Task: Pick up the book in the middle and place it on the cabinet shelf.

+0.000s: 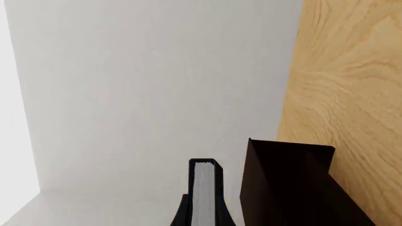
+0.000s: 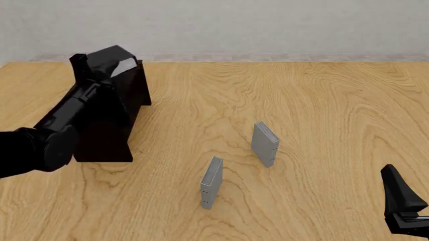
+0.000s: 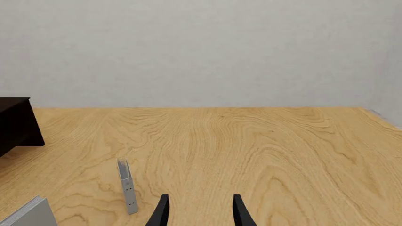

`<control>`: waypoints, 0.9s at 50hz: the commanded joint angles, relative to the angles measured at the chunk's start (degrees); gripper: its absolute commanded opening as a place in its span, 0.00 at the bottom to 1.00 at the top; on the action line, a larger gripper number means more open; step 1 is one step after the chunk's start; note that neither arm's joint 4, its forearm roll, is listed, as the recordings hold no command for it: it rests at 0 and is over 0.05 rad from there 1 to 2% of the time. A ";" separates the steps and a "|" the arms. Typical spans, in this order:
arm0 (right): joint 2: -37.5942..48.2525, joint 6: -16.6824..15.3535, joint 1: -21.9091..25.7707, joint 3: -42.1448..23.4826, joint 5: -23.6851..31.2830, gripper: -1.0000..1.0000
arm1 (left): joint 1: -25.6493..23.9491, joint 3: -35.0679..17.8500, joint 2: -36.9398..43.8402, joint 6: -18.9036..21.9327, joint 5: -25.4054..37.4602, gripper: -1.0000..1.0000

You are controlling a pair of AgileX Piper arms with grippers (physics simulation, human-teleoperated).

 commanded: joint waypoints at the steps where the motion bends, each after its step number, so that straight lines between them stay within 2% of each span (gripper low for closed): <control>1: 0.01 0.01 0.00 0.00 0.00 1.00 | 1.79 -1.44 1.30 2.27 -1.55 0.00; 29: 0.01 0.01 0.00 0.00 0.00 1.00 | 4.94 -3.57 4.93 2.57 -1.94 0.00; 30: 0.01 0.01 0.00 0.00 0.00 1.00 | 4.84 -3.41 5.11 3.00 -2.50 1.00; 45: 0.01 0.00 -0.01 0.00 0.00 1.00 | 3.79 -2.18 2.43 3.79 -1.49 1.00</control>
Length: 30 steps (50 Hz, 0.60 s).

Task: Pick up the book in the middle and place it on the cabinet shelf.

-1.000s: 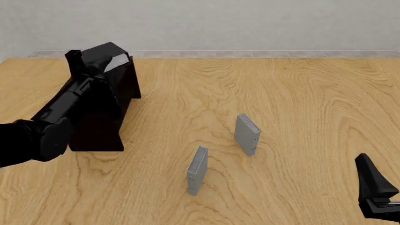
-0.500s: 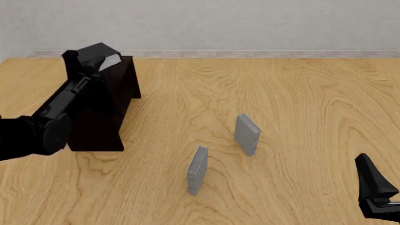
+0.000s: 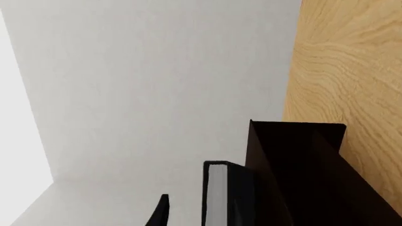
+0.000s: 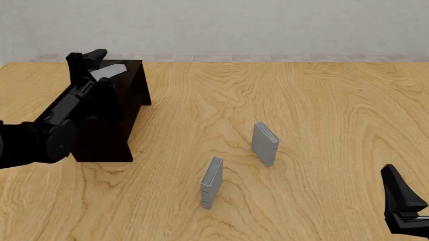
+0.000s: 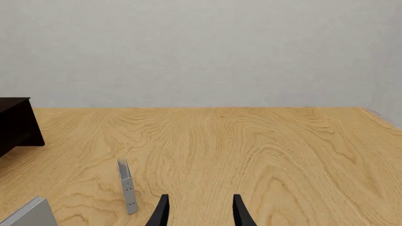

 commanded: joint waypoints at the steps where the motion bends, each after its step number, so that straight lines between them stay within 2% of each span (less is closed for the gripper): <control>1: 0.01 0.00 -0.01 0.00 0.00 1.00 | -0.59 0.40 -1.94 0.81 0.04 1.00; 11: 0.01 0.00 -0.01 0.00 0.00 1.00 | -3.49 2.79 -8.74 0.51 3.71 1.00; 15: 0.01 0.00 0.00 0.00 -0.01 1.00 | -4.63 3.17 -12.29 -0.90 6.94 1.00; 30: 0.01 -0.01 0.00 0.00 0.00 1.00 | -8.40 5.16 -20.12 -0.30 11.05 1.00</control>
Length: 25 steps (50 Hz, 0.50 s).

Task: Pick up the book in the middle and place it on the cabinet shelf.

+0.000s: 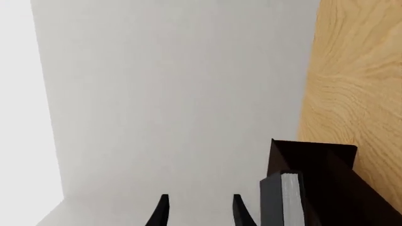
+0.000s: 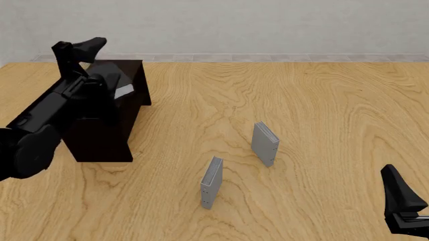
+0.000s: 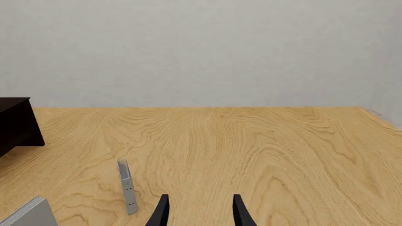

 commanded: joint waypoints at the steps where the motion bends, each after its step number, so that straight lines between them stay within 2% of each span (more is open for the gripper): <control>1: -0.02 0.00 0.00 0.00 0.01 1.00 | -2.59 1.33 -5.80 0.04 3.36 1.00; 7: 0.00 0.00 -0.01 0.00 0.00 1.00 | -3.61 2.22 -8.20 0.06 4.31 1.00; 11: 0.00 0.00 0.00 0.00 0.00 1.00 | -4.17 2.18 -10.01 -1.45 5.57 1.00; 13: 0.02 0.00 0.00 0.00 -0.01 1.00 | -5.68 -0.30 -13.55 -7.10 9.19 1.00; 15: 0.01 -0.01 0.01 0.00 0.00 1.00 | -5.61 -0.14 -13.74 -7.85 9.74 1.00; 17: -0.01 -0.01 0.01 0.00 0.00 1.00 | -5.98 -3.39 -16.36 -14.61 14.79 1.00; 20: 0.02 -0.02 0.00 0.00 -0.01 1.00 | -6.41 -3.16 -17.07 -15.56 14.34 1.00; 25: 0.01 0.01 0.00 0.00 0.00 1.00 | -5.74 -4.81 -17.44 -19.79 15.02 1.00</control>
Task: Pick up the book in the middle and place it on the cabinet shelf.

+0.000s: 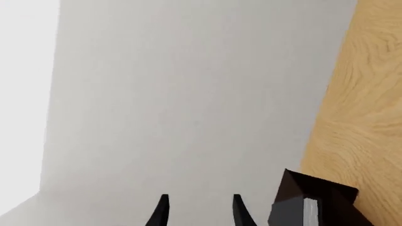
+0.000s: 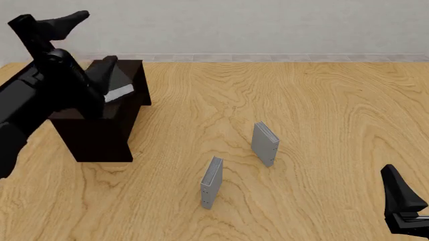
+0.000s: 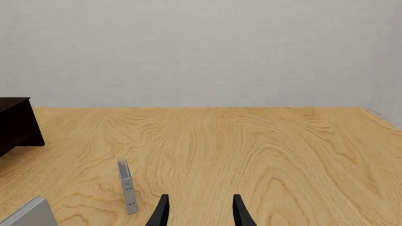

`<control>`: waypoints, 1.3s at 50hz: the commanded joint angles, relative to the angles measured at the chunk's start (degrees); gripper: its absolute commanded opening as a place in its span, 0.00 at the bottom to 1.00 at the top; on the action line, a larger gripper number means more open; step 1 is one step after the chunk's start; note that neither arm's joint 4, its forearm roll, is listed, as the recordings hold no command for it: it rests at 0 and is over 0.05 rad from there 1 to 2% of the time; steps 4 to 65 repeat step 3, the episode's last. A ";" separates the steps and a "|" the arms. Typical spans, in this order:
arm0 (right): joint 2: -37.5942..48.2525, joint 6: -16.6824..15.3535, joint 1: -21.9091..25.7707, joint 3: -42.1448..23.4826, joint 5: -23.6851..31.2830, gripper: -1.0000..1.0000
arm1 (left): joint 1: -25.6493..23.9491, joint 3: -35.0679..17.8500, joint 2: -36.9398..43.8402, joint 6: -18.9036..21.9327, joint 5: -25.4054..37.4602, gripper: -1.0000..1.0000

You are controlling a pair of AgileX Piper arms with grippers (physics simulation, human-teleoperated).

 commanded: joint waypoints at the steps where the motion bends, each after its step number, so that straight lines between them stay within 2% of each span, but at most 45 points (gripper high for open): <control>1: 0.00 -0.01 0.01 0.00 0.00 1.00 | -0.92 -2.68 -4.15 -9.41 4.61 1.00; 3: 0.00 0.00 0.02 0.00 0.00 1.00 | -0.85 -4.05 -5.25 -12.92 5.72 1.00; 65: 0.00 0.00 0.02 0.00 0.00 1.00 | -0.85 -4.05 -5.25 -12.92 5.72 1.00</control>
